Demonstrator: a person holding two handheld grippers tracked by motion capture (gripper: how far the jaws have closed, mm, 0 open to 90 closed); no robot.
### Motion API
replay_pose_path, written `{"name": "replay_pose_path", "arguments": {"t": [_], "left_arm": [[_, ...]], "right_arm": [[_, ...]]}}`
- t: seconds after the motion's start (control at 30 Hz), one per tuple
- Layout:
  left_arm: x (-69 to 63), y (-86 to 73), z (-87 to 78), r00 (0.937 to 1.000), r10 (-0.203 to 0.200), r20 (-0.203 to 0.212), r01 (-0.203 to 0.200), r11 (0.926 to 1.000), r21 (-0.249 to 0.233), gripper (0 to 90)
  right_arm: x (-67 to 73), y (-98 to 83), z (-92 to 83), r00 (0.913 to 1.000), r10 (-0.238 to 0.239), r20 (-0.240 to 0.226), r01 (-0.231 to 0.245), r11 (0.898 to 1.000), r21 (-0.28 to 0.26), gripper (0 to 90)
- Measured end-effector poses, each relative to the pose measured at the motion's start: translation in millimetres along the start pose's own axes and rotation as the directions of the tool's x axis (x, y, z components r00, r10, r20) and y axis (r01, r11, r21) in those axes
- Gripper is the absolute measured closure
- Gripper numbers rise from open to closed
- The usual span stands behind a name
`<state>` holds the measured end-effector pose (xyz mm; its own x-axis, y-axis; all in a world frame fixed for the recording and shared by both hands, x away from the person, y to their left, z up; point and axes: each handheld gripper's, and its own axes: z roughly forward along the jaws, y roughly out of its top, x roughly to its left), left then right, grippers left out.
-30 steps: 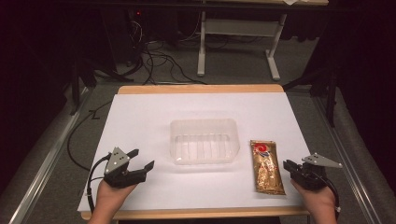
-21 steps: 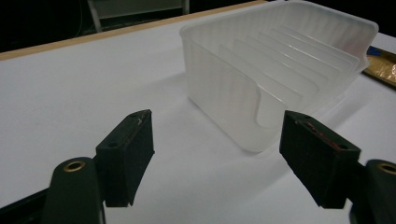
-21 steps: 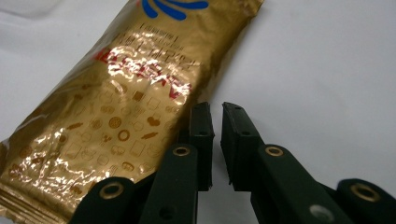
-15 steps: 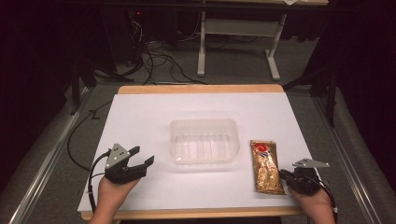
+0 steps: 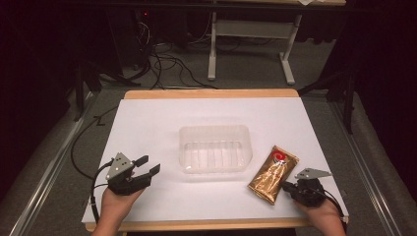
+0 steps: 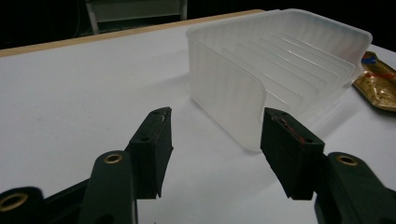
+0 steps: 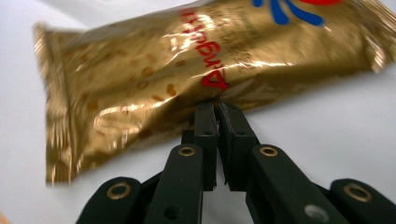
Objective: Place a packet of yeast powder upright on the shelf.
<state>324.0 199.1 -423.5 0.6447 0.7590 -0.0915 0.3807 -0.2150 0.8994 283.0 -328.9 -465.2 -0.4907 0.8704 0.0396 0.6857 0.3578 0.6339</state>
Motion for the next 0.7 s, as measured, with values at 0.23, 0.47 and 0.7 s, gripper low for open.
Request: {"name": "replay_pose_path", "arguments": {"t": [0.23,0.47,0.7], "left_arm": [[-6.3,-1.9,4.8,0.9994,0.036,0.004,-0.036,0.9985,0.041,42.7],[-4.4,-6.6,-1.9,0.9991,0.030,-0.030,-0.029,0.9987,0.042,39.5],[-0.2,-14.4,-13.2,0.9981,0.030,-0.054,-0.027,0.9982,0.053,38.0]], "right_arm": [[10.2,5.7,1.1,0.9978,-0.050,-0.043,0.049,0.998,-0.027,87.0],[-11.7,7.6,-13.2,0.9987,0.036,0.035,-0.031,0.990,-0.137,86.8],[-40.9,19.0,-13.6,0.9798,0.127,0.154,-0.089,0.968,-0.233,86.5]]}}
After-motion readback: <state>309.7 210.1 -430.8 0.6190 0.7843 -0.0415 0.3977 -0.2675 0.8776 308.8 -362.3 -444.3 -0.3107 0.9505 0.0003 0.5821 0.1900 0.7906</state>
